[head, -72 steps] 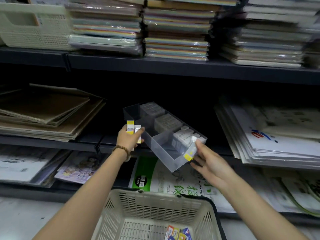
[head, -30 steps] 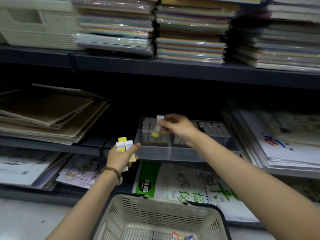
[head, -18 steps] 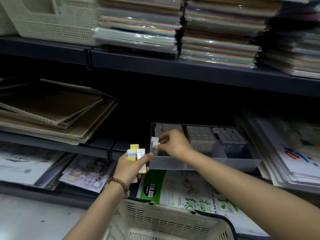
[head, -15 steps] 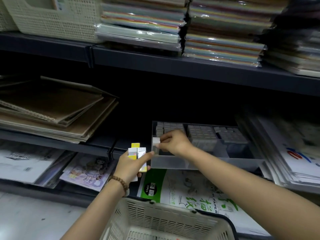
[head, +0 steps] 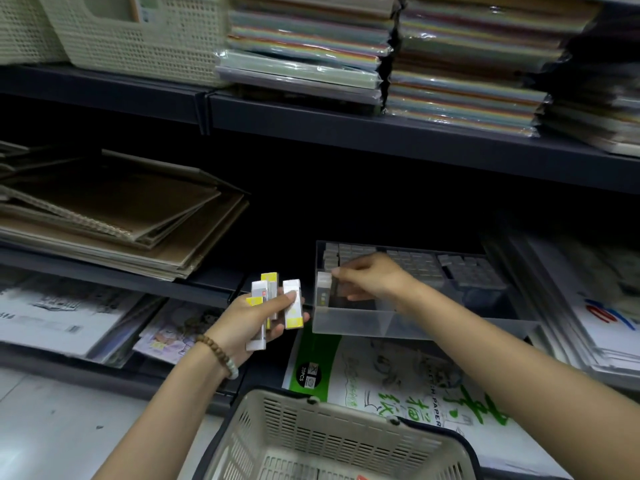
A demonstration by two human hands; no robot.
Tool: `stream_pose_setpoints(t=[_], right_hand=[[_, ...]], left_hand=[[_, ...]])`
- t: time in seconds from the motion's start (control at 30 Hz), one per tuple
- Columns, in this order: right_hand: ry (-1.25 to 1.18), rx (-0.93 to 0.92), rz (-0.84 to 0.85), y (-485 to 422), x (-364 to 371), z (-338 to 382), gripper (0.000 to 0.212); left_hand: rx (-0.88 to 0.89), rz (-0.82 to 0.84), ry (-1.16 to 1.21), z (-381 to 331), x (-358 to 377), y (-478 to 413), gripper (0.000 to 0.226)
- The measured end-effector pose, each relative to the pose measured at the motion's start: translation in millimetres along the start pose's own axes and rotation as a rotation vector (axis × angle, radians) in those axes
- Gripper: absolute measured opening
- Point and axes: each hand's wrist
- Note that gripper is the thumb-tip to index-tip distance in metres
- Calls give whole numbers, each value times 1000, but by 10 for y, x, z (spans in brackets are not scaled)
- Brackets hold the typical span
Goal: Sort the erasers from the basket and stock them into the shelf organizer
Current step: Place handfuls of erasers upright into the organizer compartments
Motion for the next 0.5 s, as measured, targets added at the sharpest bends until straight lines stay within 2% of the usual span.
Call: stream_pose_setpoints(t=[0.07, 0.13, 0.2, 0.3, 0.5], right_hand=[[-19, -106, -19, 103, -31, 71, 20], [-31, -151, 73, 217, -25, 149, 18], [-51, -127, 180, 309, 8, 197, 20], [-54, -89, 239, 380, 43, 211, 10], [-185, 7, 214, 440, 22, 196, 26]], left_hand=[[50, -12, -77, 14, 30, 20, 31], [90, -10, -135, 22, 78, 38, 27], [125, 21, -163, 15, 138, 65, 23], [147, 69, -162, -4, 217, 106, 26], [17, 52, 72, 7, 232, 117, 20]])
Point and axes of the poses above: each hand's wrist, its own y-axis away from the middle knuckle, its own x-axis out of the palm, z = x × y, and after that the axes turned 2 degrees about x, right-handed
